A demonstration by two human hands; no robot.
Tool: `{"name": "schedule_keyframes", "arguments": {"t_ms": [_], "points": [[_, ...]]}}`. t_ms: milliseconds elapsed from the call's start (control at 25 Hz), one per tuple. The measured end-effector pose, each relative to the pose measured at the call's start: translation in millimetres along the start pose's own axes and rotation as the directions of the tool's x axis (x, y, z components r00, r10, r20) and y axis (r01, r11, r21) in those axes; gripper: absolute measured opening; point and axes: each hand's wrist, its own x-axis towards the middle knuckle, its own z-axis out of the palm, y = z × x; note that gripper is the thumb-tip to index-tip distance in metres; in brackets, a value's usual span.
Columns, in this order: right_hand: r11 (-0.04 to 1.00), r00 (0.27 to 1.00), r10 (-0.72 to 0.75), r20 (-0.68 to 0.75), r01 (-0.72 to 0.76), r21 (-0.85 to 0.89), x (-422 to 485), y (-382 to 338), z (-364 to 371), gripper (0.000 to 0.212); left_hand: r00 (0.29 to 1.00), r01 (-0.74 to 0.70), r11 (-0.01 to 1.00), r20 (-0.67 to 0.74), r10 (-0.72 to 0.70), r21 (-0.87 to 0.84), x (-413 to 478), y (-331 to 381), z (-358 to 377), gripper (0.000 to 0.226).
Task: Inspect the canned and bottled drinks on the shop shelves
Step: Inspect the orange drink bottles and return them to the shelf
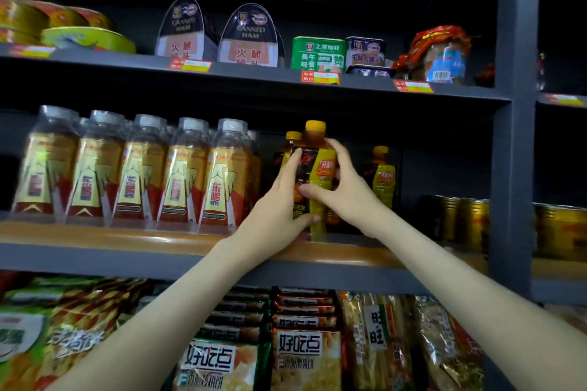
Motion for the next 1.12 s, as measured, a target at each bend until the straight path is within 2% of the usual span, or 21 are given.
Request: {"name": "schedule_keyframes", "arguments": {"t_ms": [200, 280, 360, 440, 520, 600, 680, 800, 960, 1040, 1120], "points": [[0.963, 0.953, -0.270, -0.140, 0.265, -0.053, -32, -10, -12, 0.090, 0.978, -0.182, 0.981, -0.113, 0.175, -0.059, -3, 17, -3, 0.111], [0.910, 0.881, -0.415, -0.229, 0.400, -0.112, -43, -18, -20, 0.087, 0.940, -0.302, 0.953, -0.174, 0.292, -0.034, -4, 32, -6, 0.111], [0.834, 0.780, -0.552, -0.295, 0.520, -0.185, -57, -29, -27, 0.082, 0.867, -0.439, 0.898, -0.256, 0.428, 0.014, -7, 47, -4, 0.105], [0.791, 0.724, -0.610, -0.322, 0.579, -0.197, -76, -39, -27, 0.084, 0.798, -0.531, 0.847, -0.317, 0.512, 0.033, -19, 61, 1, 0.102], [0.769, 0.705, -0.632, -0.321, 0.620, -0.153, -99, -47, -20, 0.088, 0.749, -0.582, 0.812, -0.358, 0.558, 0.047, -39, 71, 5, 0.107], [0.753, 0.702, -0.647, -0.298, 0.649, -0.108, -120, -49, -8, 0.082, 0.725, -0.593, 0.801, -0.377, 0.576, 0.083, -65, 74, 6, 0.107], [0.782, 0.751, -0.604, -0.267, 0.624, -0.015, -139, -48, 6, 0.081, 0.764, -0.543, 0.837, -0.371, 0.528, 0.073, -94, 72, 3, 0.108], [0.850, 0.852, -0.470, -0.231, 0.507, 0.143, -166, -43, 38, 0.079, 0.858, -0.409, 0.912, -0.338, 0.386, 0.003, -139, 59, -2, 0.104], [0.881, 0.959, -0.259, -0.112, 0.282, 0.380, -202, -35, 93, 0.082, 0.957, -0.110, 0.993, -0.272, 0.095, -0.041, -204, 43, -9, 0.101], [0.866, 0.985, -0.175, -0.001, 0.154, 0.476, -220, -34, 118, 0.088, 0.972, 0.064, 0.995, -0.222, -0.080, -0.080, -238, 38, -14, 0.100], [0.860, 0.987, -0.118, 0.112, 0.045, 0.509, -237, -34, 137, 0.090, 0.955, 0.227, 0.968, -0.168, -0.243, -0.108, -270, 38, -20, 0.101]]}}
